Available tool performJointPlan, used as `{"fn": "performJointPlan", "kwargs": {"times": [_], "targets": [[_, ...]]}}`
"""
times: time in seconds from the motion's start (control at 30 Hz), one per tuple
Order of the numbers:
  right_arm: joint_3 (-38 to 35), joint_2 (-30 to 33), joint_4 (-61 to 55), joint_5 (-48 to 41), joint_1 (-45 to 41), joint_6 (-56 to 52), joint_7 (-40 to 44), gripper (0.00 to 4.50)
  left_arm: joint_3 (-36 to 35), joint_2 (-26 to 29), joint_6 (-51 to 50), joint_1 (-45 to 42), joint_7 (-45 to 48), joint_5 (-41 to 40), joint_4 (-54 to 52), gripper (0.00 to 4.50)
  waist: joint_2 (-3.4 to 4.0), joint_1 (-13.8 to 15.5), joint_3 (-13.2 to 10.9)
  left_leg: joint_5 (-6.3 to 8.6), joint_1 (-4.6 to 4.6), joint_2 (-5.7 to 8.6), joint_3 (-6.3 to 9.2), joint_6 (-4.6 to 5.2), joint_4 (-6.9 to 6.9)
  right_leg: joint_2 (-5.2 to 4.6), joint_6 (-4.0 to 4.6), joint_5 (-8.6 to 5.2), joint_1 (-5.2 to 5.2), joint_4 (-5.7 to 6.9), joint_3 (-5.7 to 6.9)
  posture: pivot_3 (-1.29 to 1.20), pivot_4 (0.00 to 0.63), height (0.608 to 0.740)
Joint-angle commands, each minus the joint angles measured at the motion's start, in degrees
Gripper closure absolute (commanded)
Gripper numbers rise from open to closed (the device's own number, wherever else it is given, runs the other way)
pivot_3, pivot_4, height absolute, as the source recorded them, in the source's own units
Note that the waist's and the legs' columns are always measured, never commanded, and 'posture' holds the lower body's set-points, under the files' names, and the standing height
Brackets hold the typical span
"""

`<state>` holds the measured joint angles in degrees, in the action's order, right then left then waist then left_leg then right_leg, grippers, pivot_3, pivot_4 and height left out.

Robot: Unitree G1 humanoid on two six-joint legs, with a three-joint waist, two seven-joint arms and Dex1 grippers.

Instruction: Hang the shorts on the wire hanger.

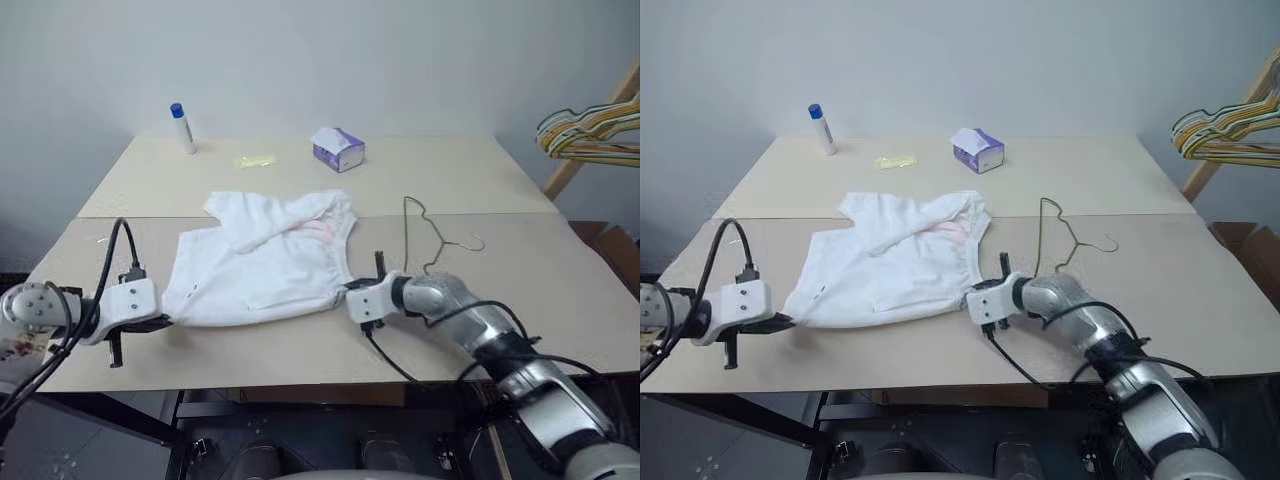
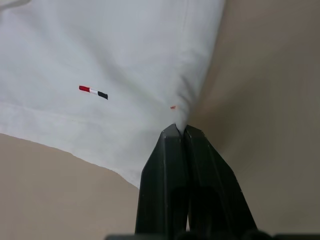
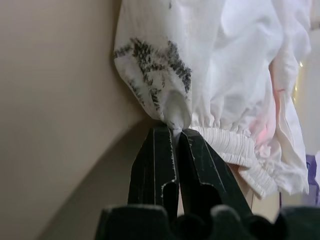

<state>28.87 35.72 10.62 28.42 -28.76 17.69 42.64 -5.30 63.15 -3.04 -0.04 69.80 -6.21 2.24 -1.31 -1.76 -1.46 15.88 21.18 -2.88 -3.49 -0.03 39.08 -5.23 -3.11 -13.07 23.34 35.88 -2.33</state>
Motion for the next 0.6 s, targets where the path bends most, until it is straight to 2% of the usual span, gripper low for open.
{"fn": "performJointPlan", "kwargs": {"times": [0.03,0.17,0.3,0.4,0.5,0.6], "targets": [[-4.7,4.9,-13.7,-4.8,1.9,-4.3,7.7,4.47,-5.5,2.0,-1.4,5.1,-0.1,-1.4,-6.9,4.50,0.01,-0.1,0.0,0.00,-0.03,0.00,0.00,0.00,0.00,0.01,0.01,0.00,-0.01,0.02,0.00,0.03,0.000,0.740],[-9.5,10.7,-25.8,-13.6,3.2,-11.4,16.5,4.47,-11.2,3.3,-1.3,15.6,1.7,-1.0,-14.5,4.50,0.00,-0.6,0.0,0.00,-0.16,-0.07,-0.03,0.00,-0.02,0.04,0.11,-0.08,-0.04,0.12,0.00,0.03,0.000,0.740],[-11.8,12.7,-29.4,-23.0,1.6,-18.4,24.2,4.47,-10.7,3.6,-1.0,14.5,1.6,-1.3,-16.1,4.50,-0.06,0.0,0.0,0.00,-0.49,-0.10,-0.02,-0.01,-0.05,0.06,0.22,-0.23,-0.27,0.21,0.04,0.04,0.000,0.740],[-11.3,10.0,-24.4,-23.9,-3.5,-22.9,24.5,4.47,-4.2,1.5,0.3,3.7,-3.3,3.7,-11.8,4.50,-0.07,1.0,-0.1,0.00,-0.74,-0.09,-0.02,-0.01,-0.07,0.06,0.46,-0.43,-0.45,0.22,0.07,0.05,0.000,0.740],[-9.9,5.0,-11.7,-21.5,-13.0,-25.1,22.7,4.47,3.9,-5.5,-0.8,-15.7,-10.3,10.1,-2.7,4.50,-0.01,1.8,-0.1,-0.01,-1.01,-0.04,0.00,-0.02,-0.07,0.08,0.46,-0.44,-0.84,0.19,0.11,0.04,0.000,0.740],[-9.8,-0.8,2.9,-16.3,-23.2,-24.8,13.6,4.47,7.5,-13.8,-2.3,-34.3,-22.6,17.1,8.7,4.50,-0.09,2.1,0.0,-0.04,-0.95,-0.03,0.06,-0.06,-0.07,0.14,0.25,-0.25,-0.88,0.14,0.16,0.04,0.000,0.740]]}}
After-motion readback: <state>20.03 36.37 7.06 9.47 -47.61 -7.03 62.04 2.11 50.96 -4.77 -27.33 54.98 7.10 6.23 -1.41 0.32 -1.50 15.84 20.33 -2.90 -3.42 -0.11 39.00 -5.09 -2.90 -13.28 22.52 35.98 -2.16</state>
